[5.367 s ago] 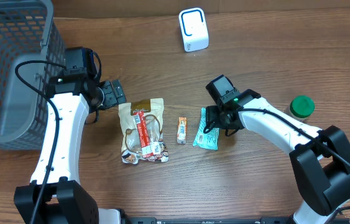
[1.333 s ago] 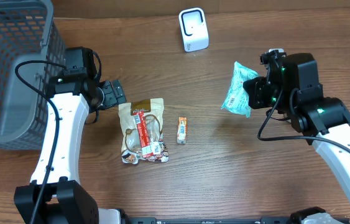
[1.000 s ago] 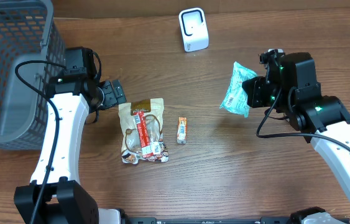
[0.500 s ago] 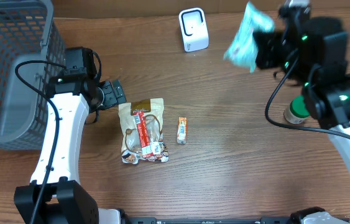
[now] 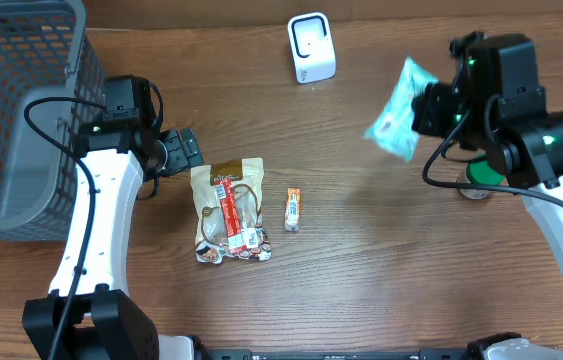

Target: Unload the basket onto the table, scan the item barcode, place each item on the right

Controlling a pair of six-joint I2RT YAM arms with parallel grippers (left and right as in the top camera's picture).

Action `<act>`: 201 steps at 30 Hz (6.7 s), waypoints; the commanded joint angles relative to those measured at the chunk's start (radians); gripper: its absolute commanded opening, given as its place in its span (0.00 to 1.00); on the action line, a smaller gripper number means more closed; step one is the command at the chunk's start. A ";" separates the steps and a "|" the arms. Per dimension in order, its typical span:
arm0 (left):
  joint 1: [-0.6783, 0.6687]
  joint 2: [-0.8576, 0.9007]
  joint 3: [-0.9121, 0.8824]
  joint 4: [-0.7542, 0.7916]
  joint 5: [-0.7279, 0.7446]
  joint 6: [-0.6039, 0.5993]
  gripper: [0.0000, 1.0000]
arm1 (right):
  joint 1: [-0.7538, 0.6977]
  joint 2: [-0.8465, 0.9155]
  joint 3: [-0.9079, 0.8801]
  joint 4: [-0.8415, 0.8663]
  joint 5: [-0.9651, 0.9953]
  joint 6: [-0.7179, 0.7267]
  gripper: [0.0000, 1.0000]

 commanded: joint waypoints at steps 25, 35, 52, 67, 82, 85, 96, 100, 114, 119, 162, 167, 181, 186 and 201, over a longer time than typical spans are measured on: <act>-0.146 0.000 0.008 -0.010 1.402 0.586 1.00 | 0.001 0.008 0.010 -0.075 -0.290 0.140 0.04; -0.344 0.000 0.008 0.241 1.403 0.509 0.70 | 0.001 0.049 0.010 -0.069 -0.422 0.119 0.04; -0.403 0.000 0.008 0.421 1.213 0.267 0.51 | 0.058 0.049 0.010 -0.039 -0.449 0.024 0.04; -0.408 0.000 0.008 0.399 1.210 0.227 0.38 | 0.065 0.049 0.010 -0.026 -0.384 0.021 0.04; -0.399 0.000 0.008 0.371 1.199 0.239 0.04 | 0.066 0.049 0.010 -0.003 -0.385 -0.005 0.03; -0.387 0.000 0.008 0.390 1.199 0.227 0.04 | 0.066 0.049 0.010 -0.003 -0.385 -0.006 0.04; -0.392 0.000 0.008 0.346 1.334 0.285 0.04 | 0.049 0.049 0.010 0.029 -0.388 -0.091 0.66; -0.369 0.000 0.008 0.346 1.444 0.312 0.04 | -0.004 0.049 0.010 0.013 -0.502 -0.154 0.68; -0.362 0.000 0.008 0.371 1.614 0.341 0.04 | -0.156 0.049 0.010 0.023 -0.984 -0.241 0.52; -0.362 0.000 0.008 0.372 1.580 0.340 0.04 | -0.156 0.049 0.010 0.005 -0.987 -0.241 0.43; -0.358 0.000 0.008 0.404 1.325 0.272 0.04 | -0.099 0.049 0.010 -0.043 -0.922 -0.295 0.04; -0.294 0.000 0.008 0.426 1.327 0.222 0.08 | -0.099 0.049 0.010 -0.043 -0.922 -0.297 0.04; -0.153 0.000 0.008 0.379 0.917 0.200 0.55 | -0.099 0.049 0.010 -0.029 -0.800 -0.296 0.04; -0.126 0.000 0.008 0.332 0.364 0.143 0.79 | -0.098 0.049 0.010 -0.018 -0.687 -0.297 0.04; -0.126 0.000 0.008 0.317 -0.163 0.145 1.00 | -0.057 0.050 0.010 0.079 -0.395 -0.297 0.03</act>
